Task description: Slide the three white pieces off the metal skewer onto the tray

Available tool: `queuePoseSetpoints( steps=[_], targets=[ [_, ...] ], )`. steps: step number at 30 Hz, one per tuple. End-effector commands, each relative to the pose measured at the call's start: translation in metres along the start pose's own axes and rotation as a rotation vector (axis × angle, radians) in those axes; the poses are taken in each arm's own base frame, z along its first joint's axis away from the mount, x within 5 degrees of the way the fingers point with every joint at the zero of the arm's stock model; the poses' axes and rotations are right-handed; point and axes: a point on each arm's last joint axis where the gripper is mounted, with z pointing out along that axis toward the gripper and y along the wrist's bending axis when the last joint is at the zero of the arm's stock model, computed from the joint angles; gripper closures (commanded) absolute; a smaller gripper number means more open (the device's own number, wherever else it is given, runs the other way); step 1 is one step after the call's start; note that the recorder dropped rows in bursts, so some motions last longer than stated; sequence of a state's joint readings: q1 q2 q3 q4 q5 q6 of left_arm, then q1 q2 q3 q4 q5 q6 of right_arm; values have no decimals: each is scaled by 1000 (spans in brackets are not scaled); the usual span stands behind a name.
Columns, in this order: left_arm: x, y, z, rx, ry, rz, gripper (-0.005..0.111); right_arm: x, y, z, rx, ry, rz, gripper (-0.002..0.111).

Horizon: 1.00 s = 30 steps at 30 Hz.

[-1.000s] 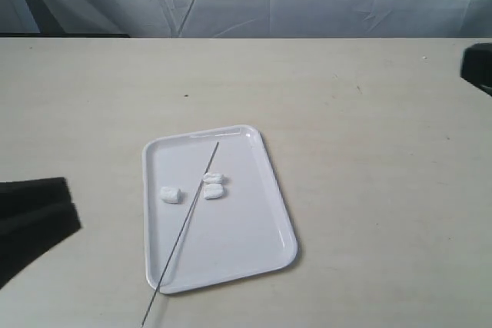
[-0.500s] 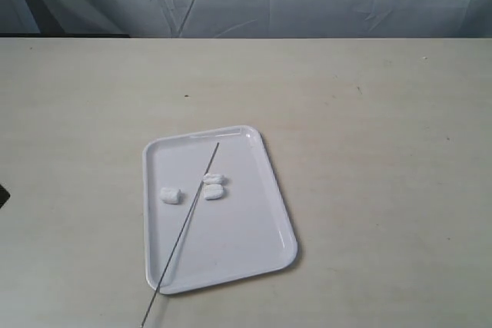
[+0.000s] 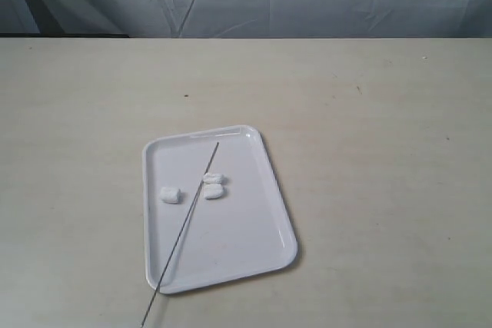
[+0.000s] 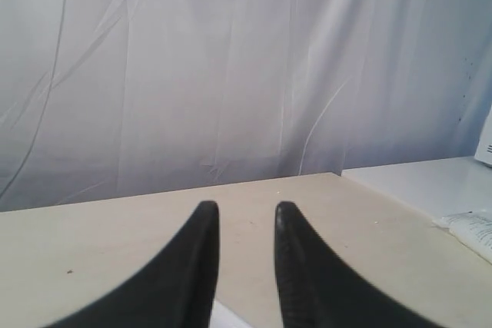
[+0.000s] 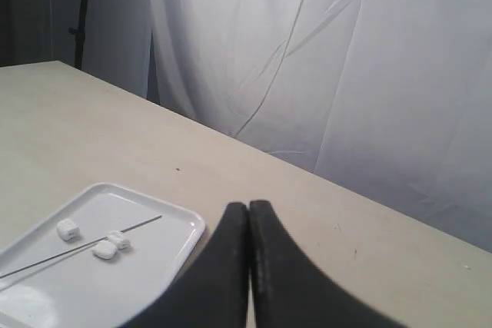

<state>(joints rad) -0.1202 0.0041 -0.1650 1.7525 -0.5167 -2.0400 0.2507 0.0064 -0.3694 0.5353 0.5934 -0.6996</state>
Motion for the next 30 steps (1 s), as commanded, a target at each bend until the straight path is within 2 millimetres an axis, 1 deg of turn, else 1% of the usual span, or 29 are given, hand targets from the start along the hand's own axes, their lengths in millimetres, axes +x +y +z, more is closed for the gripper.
queuePoseSetpoints(
  steps=[1,5,7,10,12,14,15,17,18,19,21,24,27,30],
  targets=[
    [1,1,0,-6,-4,-10,81,2,0,0,10,2,-5,109],
    [0,4,0,-38,-19,21,81,2,0,0,10,2,-5,109],
    [-1,7,0,-71,-35,36,81,-1,-3,0,37,-27,-11,109],
    [-7,16,-2,-174,-95,57,82,-5,-7,-1,87,-66,-36,109],
    [-13,23,-4,-257,-164,47,90,-5,-8,-1,99,-79,-37,109],
    [-18,30,-7,-337,-210,75,102,1,-10,3,120,-82,-19,109],
    [-19,32,-8,-372,-216,101,107,5,-11,6,143,-84,-9,109],
    [-20,36,-10,-430,-209,180,107,15,-19,11,269,-119,70,109],
    [-20,38,-11,-446,-209,175,107,18,-22,12,329,-137,114,109],
    [-19,39,-12,-469,-193,209,107,22,-26,13,407,-153,191,109],
    [-16,43,-13,-513,-138,258,107,25,-29,13,486,-146,262,109],
    [-4,47,-14,-551,-3,251,107,32,-30,14,539,-87,241,109],
    [6,49,-15,-560,113,244,107,44,-31,16,556,-37,224,109],
    [8,50,-15,-590,126,201,107,60,-33,18,583,24,234,109]
  ],
)
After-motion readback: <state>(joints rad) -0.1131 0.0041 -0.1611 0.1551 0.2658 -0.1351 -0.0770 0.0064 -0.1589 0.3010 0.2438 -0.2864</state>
